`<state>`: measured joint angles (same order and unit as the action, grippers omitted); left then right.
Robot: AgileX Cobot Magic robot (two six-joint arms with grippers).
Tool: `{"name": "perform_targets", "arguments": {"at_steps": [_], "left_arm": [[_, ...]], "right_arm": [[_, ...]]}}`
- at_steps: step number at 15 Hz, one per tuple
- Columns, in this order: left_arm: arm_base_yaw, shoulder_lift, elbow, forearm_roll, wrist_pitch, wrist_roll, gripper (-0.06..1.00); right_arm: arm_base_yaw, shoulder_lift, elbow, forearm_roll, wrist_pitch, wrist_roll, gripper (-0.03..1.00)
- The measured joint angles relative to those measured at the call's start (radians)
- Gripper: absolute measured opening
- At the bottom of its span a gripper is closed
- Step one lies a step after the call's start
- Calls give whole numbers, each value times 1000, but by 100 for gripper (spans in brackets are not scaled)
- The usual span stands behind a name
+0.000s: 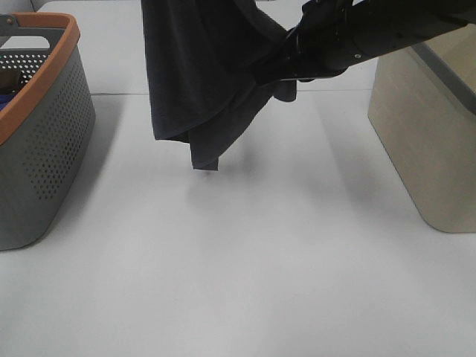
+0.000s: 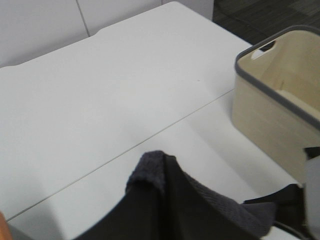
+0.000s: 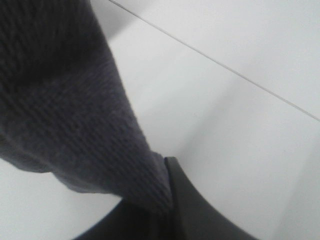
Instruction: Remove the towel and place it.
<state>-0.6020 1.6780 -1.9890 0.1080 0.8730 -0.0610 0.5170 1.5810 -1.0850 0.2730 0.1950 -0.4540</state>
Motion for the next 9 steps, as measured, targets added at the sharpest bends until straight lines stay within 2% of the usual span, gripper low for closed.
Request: {"name": "perform_targets", "arguments": {"at_steps": [2,5,7,8,9], "left_arm": [[5,32,0,93,67,-59,0],[42,93,0,118,152,-88,0],[51,130,0,118,200,-89,0],[51,142,0,117,219,-89,0],[51,165,0,116,252,-89,0]], "right_arm": [[-2,-42,-2,0,62,-1,0],[-2,-31,-84,-8,350,-55,0],[-2,-15,-153,-27,508,-45,0],[-2,-14,-181,-57,550,0,0],[-2,-12,-227,-192,582,185,0]]}}
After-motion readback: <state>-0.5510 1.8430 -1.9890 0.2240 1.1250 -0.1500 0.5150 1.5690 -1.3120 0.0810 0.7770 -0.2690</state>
